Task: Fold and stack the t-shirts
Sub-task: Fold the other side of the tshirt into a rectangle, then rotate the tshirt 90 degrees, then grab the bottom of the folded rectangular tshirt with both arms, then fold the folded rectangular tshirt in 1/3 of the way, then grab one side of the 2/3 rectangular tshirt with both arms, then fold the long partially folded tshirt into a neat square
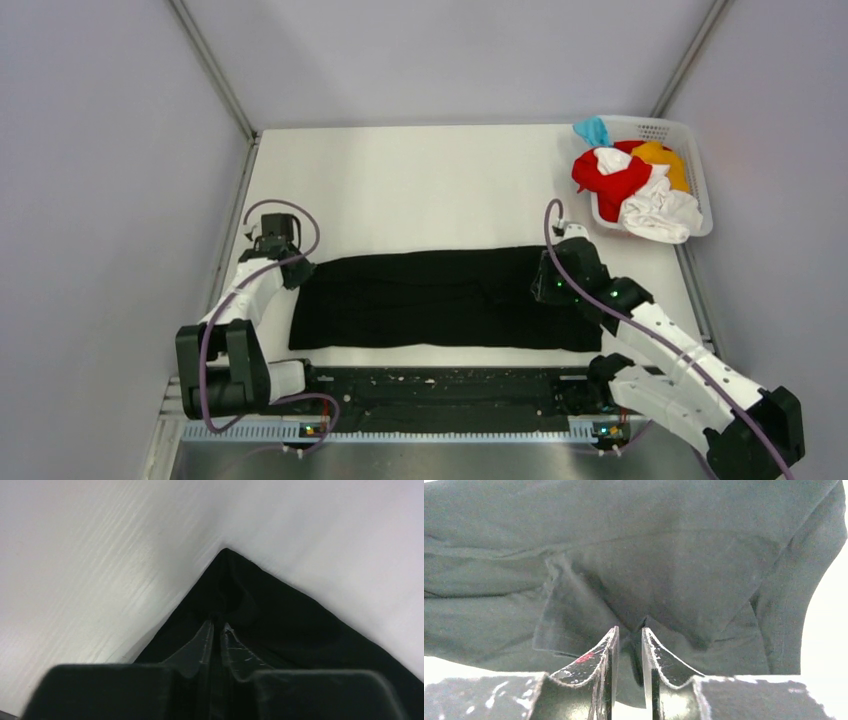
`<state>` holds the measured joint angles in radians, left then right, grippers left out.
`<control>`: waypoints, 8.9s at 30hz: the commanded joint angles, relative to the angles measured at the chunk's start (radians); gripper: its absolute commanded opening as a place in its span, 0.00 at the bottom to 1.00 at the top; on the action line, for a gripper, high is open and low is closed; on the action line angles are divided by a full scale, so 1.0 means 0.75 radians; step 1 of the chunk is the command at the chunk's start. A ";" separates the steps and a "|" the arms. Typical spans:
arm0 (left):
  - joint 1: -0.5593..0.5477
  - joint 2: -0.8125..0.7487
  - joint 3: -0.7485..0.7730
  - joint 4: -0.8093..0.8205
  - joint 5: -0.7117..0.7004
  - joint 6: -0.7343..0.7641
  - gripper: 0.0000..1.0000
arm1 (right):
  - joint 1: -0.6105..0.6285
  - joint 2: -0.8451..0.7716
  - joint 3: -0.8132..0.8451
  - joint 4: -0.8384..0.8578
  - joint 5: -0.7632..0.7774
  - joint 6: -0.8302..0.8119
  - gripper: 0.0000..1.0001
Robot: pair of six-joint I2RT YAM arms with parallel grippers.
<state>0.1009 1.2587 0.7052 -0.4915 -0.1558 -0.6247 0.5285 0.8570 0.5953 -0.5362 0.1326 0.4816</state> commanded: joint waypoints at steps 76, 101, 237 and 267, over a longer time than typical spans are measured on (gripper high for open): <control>-1.544 -0.082 -0.028 0.140 -0.010 -1.021 0.99 | -0.297 2.470 2.603 0.472 -0.490 0.047 0.99; -1.525 -0.649 -0.426 0.107 0.042 -0.638 0.93 | 0.226 0.259 0.115 0.188 -0.210 0.271 0.94; -0.638 0.586 0.173 0.486 0.613 -0.190 0.28 | -0.272 0.915 -0.116 0.957 -0.695 0.460 0.43; -0.900 -0.918 -0.313 0.054 0.386 -0.293 0.00 | 0.084 -0.229 -0.160 0.008 -0.659 0.475 0.00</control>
<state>-0.5602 0.7513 0.4412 -0.3290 0.2142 -0.8154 0.5774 0.8040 0.4015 -0.3443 -0.3969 0.8116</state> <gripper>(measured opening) 0.023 0.021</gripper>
